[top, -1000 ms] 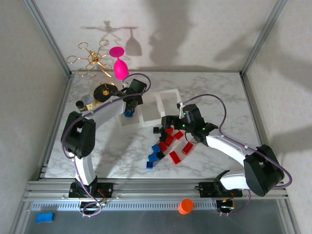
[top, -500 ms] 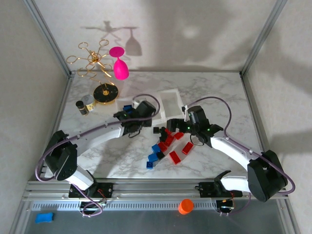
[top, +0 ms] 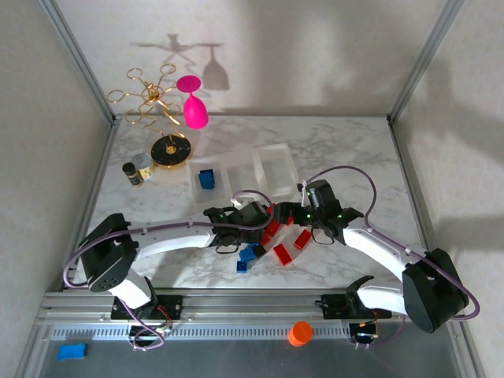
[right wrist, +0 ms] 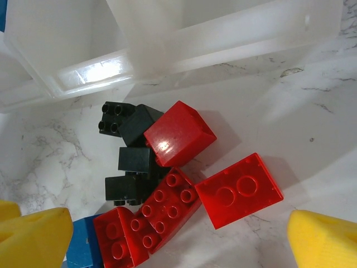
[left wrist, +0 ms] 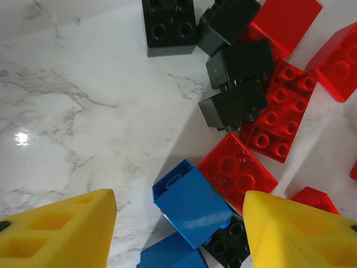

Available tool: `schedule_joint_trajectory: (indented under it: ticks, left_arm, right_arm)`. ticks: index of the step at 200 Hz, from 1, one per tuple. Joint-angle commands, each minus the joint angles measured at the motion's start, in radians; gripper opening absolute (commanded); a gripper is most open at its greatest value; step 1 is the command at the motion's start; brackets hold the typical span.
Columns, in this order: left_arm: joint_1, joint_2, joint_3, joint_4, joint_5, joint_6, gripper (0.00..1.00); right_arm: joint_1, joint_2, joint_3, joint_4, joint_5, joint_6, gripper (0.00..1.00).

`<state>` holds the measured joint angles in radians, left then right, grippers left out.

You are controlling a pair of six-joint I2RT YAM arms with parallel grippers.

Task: Sort the legos into containers by color
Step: Pick up the lego from the middle-left of the table.

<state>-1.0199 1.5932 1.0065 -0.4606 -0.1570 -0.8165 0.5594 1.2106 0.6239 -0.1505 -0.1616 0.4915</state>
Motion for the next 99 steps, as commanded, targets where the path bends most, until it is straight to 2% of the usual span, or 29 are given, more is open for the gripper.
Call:
schedule_joint_trajectory:
  ticks: [1,53,99]
  left_arm:
    - [-0.015,0.040,-0.010,0.031,0.017,-0.059,0.63]
    - [-0.022,0.111,0.011,0.055,-0.016,-0.086,0.65]
    - [-0.022,0.125,0.003,0.020,-0.044,-0.086,0.61]
  right_arm:
    - [-0.013,-0.021,-0.030,0.008,-0.008,0.012,0.99]
    - [-0.025,-0.010,-0.046,0.031,-0.008,0.005,0.99]
    - [-0.033,-0.012,-0.054,0.037,-0.008,-0.002,0.99]
